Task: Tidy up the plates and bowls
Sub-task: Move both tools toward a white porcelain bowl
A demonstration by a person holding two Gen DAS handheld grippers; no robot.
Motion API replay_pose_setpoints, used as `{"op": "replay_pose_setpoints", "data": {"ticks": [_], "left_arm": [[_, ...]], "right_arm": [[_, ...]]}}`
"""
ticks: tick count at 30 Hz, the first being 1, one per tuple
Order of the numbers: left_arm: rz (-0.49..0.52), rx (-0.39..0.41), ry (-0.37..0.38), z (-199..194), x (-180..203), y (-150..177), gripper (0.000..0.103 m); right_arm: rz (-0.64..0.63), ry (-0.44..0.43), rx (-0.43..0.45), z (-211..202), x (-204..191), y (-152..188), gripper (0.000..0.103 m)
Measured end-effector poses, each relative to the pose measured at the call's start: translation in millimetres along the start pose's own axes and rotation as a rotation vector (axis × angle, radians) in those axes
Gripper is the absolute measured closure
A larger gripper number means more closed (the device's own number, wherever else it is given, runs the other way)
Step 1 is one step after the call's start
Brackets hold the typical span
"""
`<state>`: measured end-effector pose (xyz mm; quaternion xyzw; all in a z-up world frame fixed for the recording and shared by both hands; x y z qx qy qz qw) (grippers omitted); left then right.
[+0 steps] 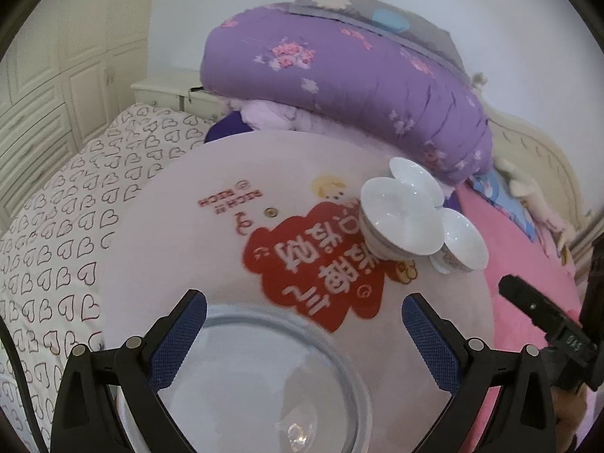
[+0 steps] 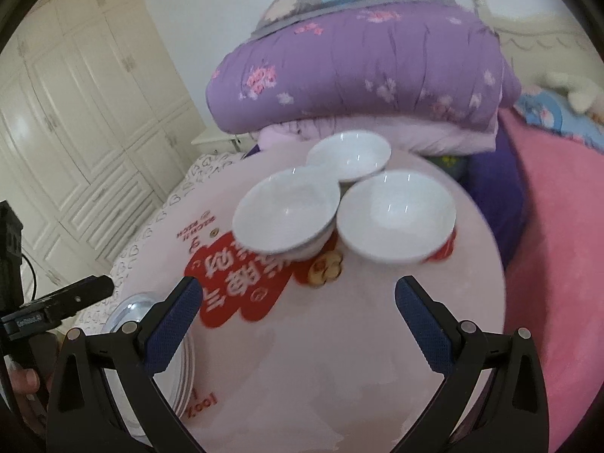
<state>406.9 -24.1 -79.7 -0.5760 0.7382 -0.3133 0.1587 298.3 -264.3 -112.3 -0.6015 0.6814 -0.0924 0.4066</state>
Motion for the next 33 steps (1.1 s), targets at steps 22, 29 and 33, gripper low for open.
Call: {"op": "replay_pose_setpoints", "data": {"ticks": [22, 29, 33], "left_arm": [[-0.002, -0.123, 0.006, 137.0, 38.8, -70.4, 0.001], [-0.017, -0.134, -0.001, 156.4, 38.6, -76.8, 0.001], [-0.033, -0.157, -0.005, 169.6, 36.1, -79.0, 0.008]], "right_arm": [[-0.122, 0.013, -0.169, 107.7, -4.6, -69.9, 0.026], [-0.129, 0.016, -0.195, 119.6, -3.0, -77.1, 0.035], [-0.137, 0.013, -0.227, 128.6, -4.1, -76.6, 0.043]]}}
Point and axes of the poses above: each gripper's, at about its wrist camera, not at the fingertips, and z roughly the way its jaws point, x to its right, y to its underside, the point moved 5 cm from there along z, roughly the way its jaws point, and after that the axes turned 11 degrees about z, right-handed, at the moved point
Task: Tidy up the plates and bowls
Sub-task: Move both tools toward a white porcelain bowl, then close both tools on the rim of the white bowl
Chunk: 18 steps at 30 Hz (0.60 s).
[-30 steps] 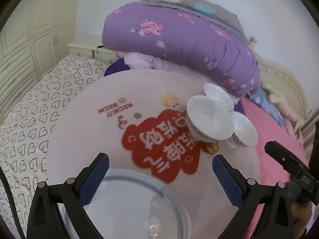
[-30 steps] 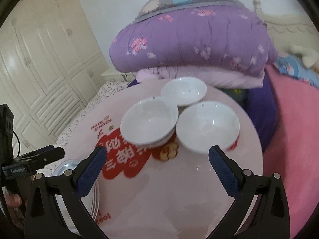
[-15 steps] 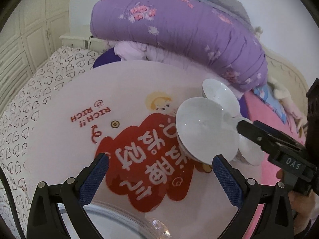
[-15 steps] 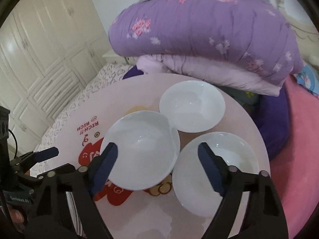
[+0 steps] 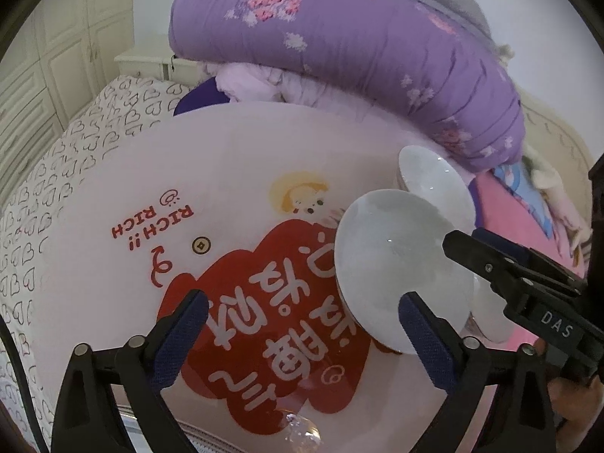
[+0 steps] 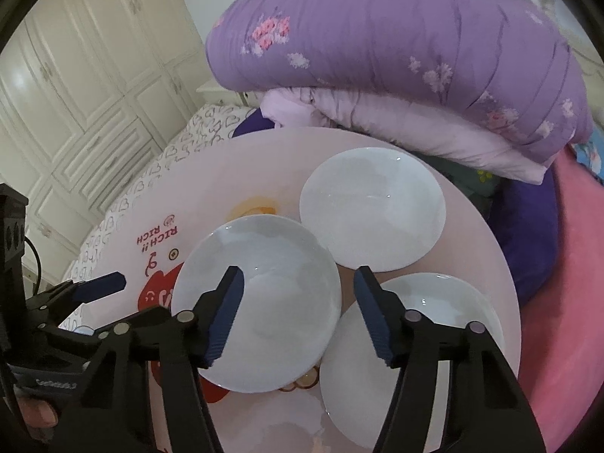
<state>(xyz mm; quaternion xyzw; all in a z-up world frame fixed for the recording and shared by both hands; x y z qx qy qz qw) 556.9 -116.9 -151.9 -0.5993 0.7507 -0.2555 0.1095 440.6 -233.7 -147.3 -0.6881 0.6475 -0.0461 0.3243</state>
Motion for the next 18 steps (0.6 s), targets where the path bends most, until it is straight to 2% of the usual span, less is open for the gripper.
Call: {"op": "replay_pose_setpoints", "data": {"ticks": [4, 6, 11, 12, 18], "left_arm": [[-0.016, -0.021, 0.011, 11.3, -1.0, -5.5, 0.018], [-0.018, -0.030, 0.009, 17.0, -1.9, -8.1, 0.026], [-0.031, -0.077, 0.050, 37.0, -0.3, -11.3, 0.053], [-0.033, -0.084, 0.057, 39.9, 0.3, -11.5, 0.055], [-0.053, -0.114, 0.102, 57.4, 4.0, -14.8, 0.066]], "right_arm": [[-0.022, 0.007, -0.021, 6.6, -3.6, -1.0, 0.048], [-0.031, 0.019, -0.027, 9.0, -4.0, -1.7, 0.051], [-0.044, 0.055, -0.023, 10.3, -0.6, -4.4, 0.068], [-0.047, 0.064, -0.025, 10.7, 0.9, -4.5, 0.072], [-0.053, 0.068, -0.069, 23.1, 5.6, -2.8, 0.079]]}}
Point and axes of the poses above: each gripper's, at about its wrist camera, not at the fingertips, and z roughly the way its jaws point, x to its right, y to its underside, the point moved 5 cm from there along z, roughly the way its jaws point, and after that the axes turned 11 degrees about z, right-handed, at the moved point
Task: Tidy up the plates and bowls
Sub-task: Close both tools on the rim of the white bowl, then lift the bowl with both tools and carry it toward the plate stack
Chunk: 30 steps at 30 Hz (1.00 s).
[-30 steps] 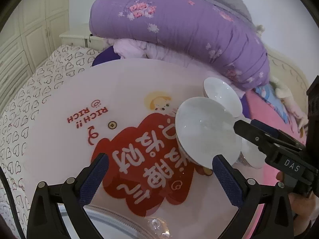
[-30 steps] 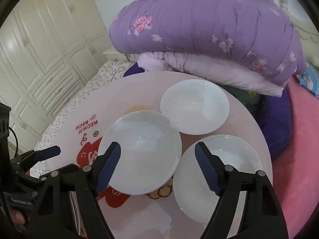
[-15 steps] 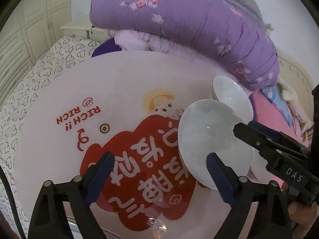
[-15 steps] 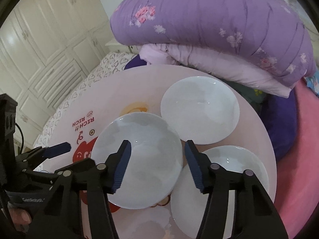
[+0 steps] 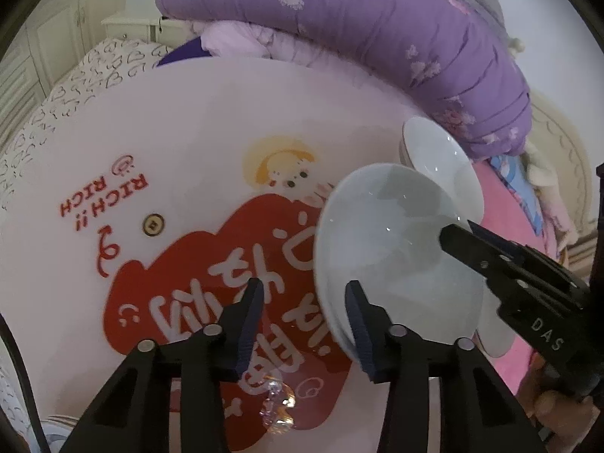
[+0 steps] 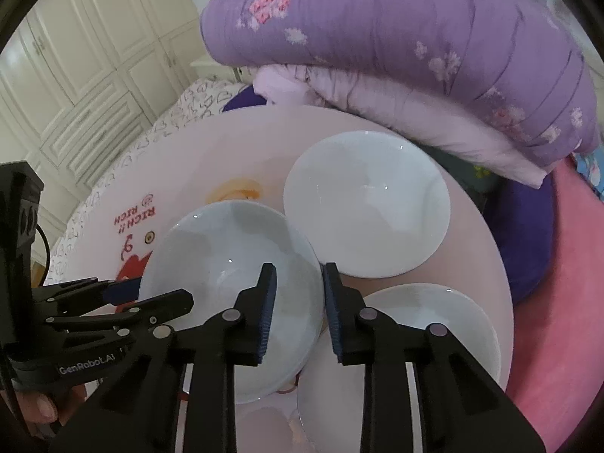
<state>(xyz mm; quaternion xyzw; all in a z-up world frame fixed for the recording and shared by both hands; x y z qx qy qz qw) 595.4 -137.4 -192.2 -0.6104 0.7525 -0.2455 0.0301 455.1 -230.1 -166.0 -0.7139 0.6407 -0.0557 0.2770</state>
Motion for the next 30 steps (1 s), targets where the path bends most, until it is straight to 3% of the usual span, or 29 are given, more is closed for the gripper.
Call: {"op": "replay_pose_setpoints", "data": {"ticks": [3, 5, 15, 30], "left_arm": [[0.003, -0.004, 0.016, 6.4, 1.0, -1.8, 0.076], [0.005, -0.012, 0.029, 13.3, 2.1, -3.5, 0.092], [-0.017, 0.005, 0.034, 1.4, -2.0, 1.7, 0.093], [0.028, 0.087, 0.078, -91.9, 5.8, 35.7, 0.093]], "right_arm": [[-0.007, 0.014, -0.019, 8.2, 0.0, 2.6, 0.085], [-0.007, 0.014, -0.033, 13.6, -0.5, 5.4, 0.096], [0.035, -0.018, -0.019, 2.3, -10.1, 13.0, 0.096], [0.085, -0.061, 0.039, -63.2, -31.8, 41.4, 0.096]]}}
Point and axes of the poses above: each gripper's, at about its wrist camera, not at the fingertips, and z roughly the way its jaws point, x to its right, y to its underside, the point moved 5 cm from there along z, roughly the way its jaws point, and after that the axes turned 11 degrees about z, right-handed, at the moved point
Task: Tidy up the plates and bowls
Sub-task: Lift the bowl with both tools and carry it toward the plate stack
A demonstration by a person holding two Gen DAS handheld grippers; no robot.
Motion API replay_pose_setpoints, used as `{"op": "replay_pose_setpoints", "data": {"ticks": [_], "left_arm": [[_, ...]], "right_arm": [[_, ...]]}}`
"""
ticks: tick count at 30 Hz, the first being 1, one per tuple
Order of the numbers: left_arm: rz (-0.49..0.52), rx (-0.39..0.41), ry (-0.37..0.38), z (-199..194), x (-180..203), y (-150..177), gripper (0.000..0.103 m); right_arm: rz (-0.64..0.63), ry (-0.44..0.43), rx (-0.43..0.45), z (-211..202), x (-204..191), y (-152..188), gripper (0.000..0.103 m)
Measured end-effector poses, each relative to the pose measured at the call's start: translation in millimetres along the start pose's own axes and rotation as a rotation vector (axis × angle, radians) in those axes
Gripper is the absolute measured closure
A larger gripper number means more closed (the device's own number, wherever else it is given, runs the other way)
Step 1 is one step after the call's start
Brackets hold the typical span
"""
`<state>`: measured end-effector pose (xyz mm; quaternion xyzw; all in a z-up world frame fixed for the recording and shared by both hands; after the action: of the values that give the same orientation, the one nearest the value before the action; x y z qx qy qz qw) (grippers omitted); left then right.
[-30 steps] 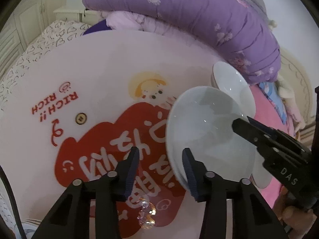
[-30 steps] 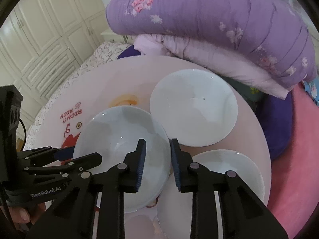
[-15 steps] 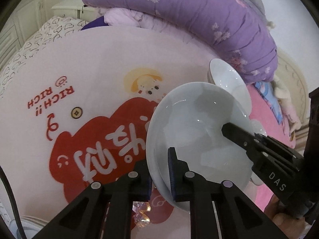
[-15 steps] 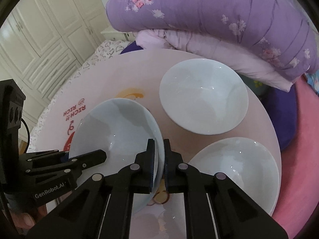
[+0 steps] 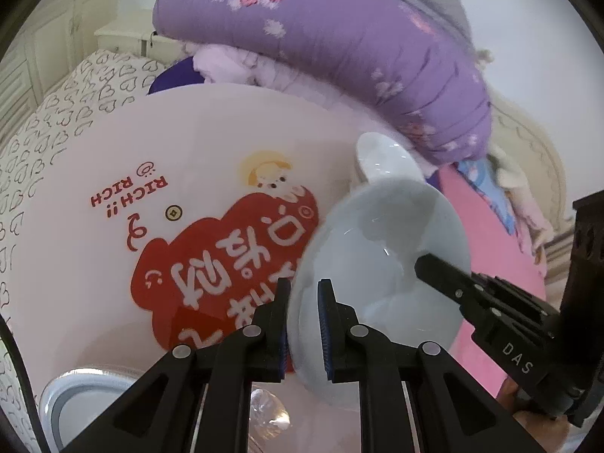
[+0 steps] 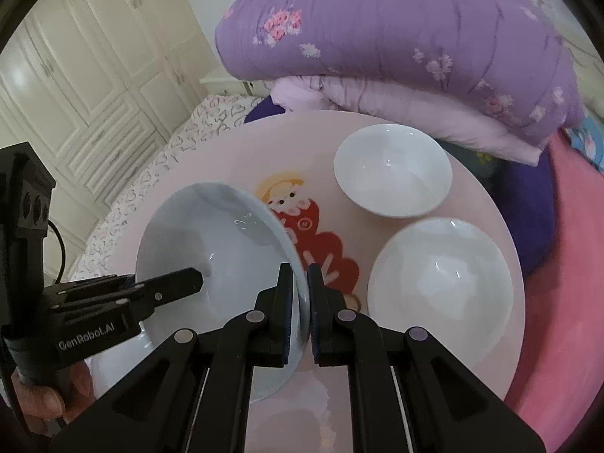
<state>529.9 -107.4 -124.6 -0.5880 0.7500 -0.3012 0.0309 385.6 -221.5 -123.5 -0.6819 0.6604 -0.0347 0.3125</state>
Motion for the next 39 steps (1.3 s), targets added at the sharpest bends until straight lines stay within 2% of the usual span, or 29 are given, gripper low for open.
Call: {"op": "replay_pose_setpoints", "data": {"ticks": [8, 13, 22, 30, 39], "left_arm": [[0.049, 0.009, 0.043, -30.0, 18.6, 25.4, 0.093], [0.045, -0.036, 0.091, -30.3, 25.4, 43.3, 0.093], [0.132, -0.097, 0.095, -42.4, 47.8, 72.7, 0.093], [0.175, -0.161, 0.090, -39.8, 56.4, 104.5, 0.093], [0.168, -0.211, 0.072, -21.6, 59.2, 124.1, 0.093]], "right_arm": [[0.031, 0.021, 0.032, -34.8, 4.2, 28.2, 0.096], [0.054, 0.032, 0.015, -43.9, 12.6, 46.3, 0.095], [0.072, 0.038, -0.018, -62.1, 17.8, 84.1, 0.096], [0.100, 0.027, -0.092, -56.4, 25.5, 126.0, 0.095], [0.133, 0.024, -0.124, -44.0, 34.4, 145.2, 0.095]]}}
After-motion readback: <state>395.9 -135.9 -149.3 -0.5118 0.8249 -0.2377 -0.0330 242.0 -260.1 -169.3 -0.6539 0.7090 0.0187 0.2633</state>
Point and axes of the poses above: each gripper's, at about its wrist camera, not at the fingertips, and z roughly the way its jaws point, x to its right, y to its underside, the point moved 5 cm from there along z, roughly the way its jaws point, and after that the axes turned 11 degrees about z, right-handed, at the moved point
